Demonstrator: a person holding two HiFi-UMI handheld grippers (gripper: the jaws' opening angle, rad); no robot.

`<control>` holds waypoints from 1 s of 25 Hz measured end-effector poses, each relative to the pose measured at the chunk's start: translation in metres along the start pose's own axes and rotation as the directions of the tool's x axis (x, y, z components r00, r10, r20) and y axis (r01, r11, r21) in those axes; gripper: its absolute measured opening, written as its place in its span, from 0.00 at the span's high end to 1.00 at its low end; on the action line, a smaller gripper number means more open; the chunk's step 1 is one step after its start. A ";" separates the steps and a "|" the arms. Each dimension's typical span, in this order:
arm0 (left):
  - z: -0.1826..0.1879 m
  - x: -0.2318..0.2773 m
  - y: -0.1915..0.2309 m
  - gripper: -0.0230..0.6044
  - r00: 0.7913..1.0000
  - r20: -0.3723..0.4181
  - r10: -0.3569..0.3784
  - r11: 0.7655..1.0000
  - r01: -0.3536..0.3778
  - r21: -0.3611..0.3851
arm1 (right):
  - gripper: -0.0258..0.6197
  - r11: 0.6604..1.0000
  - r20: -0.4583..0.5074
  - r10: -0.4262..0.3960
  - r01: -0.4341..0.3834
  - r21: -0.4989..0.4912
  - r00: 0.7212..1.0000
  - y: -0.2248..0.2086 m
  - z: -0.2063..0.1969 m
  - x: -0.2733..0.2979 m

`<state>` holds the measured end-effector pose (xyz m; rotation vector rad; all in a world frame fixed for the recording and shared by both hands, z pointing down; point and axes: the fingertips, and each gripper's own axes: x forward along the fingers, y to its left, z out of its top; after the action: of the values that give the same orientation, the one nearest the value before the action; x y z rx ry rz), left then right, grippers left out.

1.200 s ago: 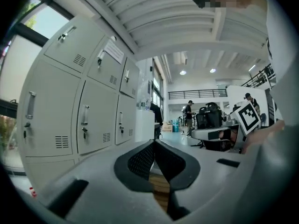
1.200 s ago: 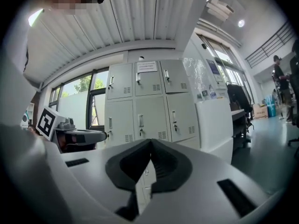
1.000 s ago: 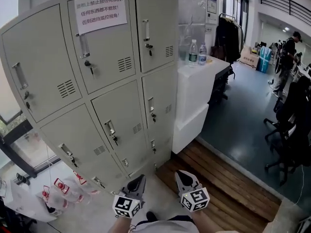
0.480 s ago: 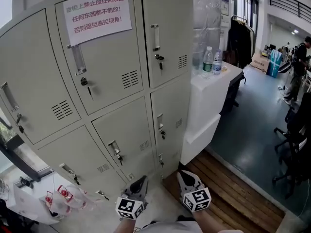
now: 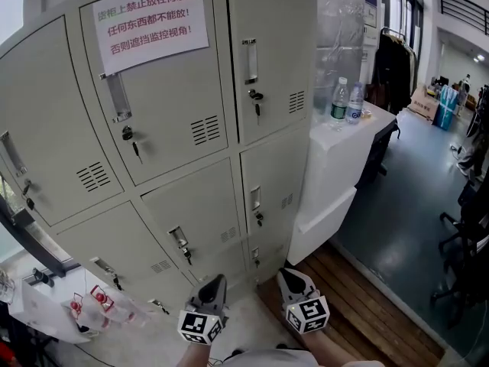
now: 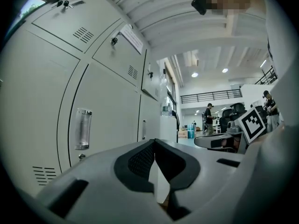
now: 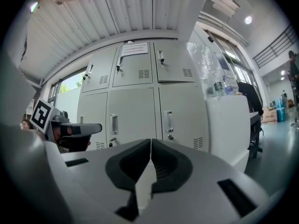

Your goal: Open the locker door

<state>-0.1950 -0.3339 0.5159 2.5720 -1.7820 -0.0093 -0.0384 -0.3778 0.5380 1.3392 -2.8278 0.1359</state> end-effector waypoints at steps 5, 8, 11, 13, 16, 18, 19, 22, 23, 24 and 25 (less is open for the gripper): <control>-0.002 0.003 0.006 0.95 1.000 -0.007 0.015 1.000 -0.015 -0.002 | 0.69 0.998 0.065 0.069 -0.069 0.000 0.996 0.007 0.010 0.004; -0.003 0.005 0.009 0.95 1.000 -0.007 0.026 1.000 -0.026 -0.004 | 0.65 0.997 0.063 0.081 -0.080 -0.009 0.995 0.006 0.010 0.008; -0.002 0.006 0.011 0.95 1.000 -0.004 0.031 0.999 -0.031 -0.005 | 0.65 0.996 0.053 0.089 -0.089 -0.015 0.995 0.004 0.009 0.014; -0.002 0.007 0.012 0.95 0.999 -0.003 0.034 0.999 -0.034 -0.005 | 0.65 0.996 0.053 0.092 -0.092 -0.017 0.994 0.001 0.009 0.020; -0.003 0.007 0.014 0.95 0.999 -0.005 0.039 0.999 -0.039 -0.005 | 0.65 0.996 0.054 0.092 -0.091 -0.024 0.994 -0.005 0.012 0.031; -0.003 0.007 0.016 0.95 0.999 -0.008 0.044 0.999 -0.044 -0.004 | 0.65 0.995 0.053 0.091 -0.090 -0.032 0.994 -0.010 0.013 0.039; -0.004 0.007 0.017 0.95 0.999 -0.010 0.047 0.999 -0.047 -0.003 | 0.65 0.995 0.053 0.090 -0.089 -0.035 0.995 -0.012 0.014 0.044; -0.005 0.006 0.023 0.95 0.998 -0.015 0.059 0.998 -0.059 -0.004 | 0.65 0.995 0.053 0.094 -0.092 -0.039 0.994 -0.017 0.015 0.059; -0.006 0.006 0.025 0.95 0.998 -0.016 0.063 0.998 -0.063 -0.005 | 0.65 0.994 0.052 0.099 -0.097 -0.043 0.994 -0.017 0.015 0.065; -0.006 0.006 0.027 0.95 0.998 -0.018 0.067 0.998 -0.067 -0.005 | 0.65 0.993 0.050 0.106 -0.103 -0.050 0.993 -0.017 0.016 0.071; -0.006 0.006 0.029 0.95 0.997 -0.020 0.071 0.997 -0.071 -0.005 | 0.65 0.992 0.047 0.113 -0.110 -0.058 0.992 -0.017 0.016 0.078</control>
<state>-0.2200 -0.3494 0.5227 2.4944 -1.8621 0.0120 -0.0743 -0.4499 0.5267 1.1912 -2.9255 0.0244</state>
